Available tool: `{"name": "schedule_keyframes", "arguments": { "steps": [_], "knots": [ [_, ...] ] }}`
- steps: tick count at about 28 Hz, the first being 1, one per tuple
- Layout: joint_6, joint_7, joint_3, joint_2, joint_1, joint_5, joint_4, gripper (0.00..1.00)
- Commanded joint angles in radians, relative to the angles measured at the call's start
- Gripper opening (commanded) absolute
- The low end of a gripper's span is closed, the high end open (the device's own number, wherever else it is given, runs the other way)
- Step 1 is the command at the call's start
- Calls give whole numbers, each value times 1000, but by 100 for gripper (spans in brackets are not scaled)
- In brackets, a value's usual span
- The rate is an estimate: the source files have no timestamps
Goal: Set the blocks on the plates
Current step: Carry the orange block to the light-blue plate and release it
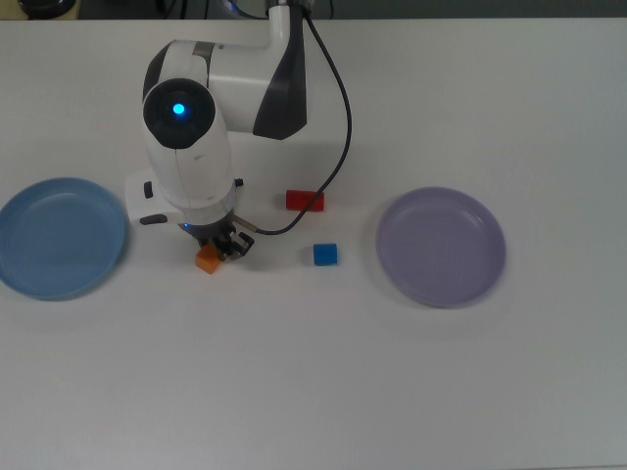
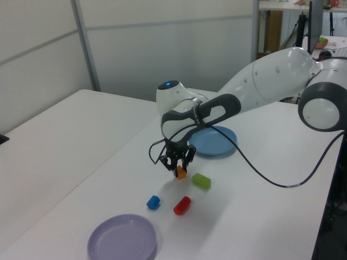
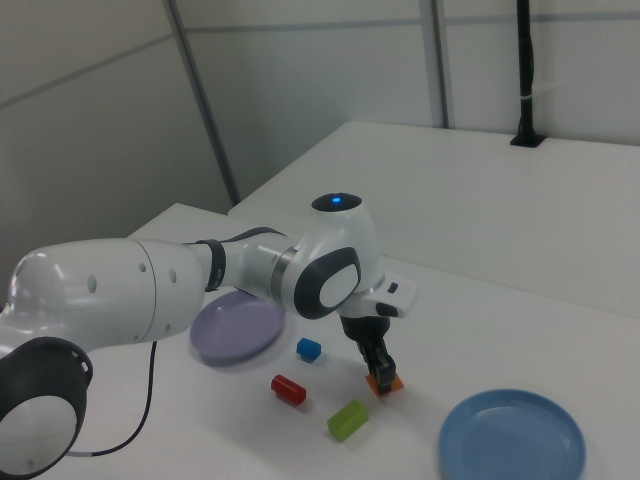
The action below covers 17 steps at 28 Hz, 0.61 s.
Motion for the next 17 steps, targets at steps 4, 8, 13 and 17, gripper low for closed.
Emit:
{"name": "schedule_keyframes", "arguments": {
  "steps": [4, 8, 13, 17],
  "knots": [
    [21, 8, -11, -8, 7, -33, -3, 23],
    [7, -32, -26, -57, -13, -27, 26, 23],
    [-28, -119, -61, -97, -75, -15, 69, 24],
    [-26, -155, -61, -94, -138, -17, 80, 25]
  ]
}}
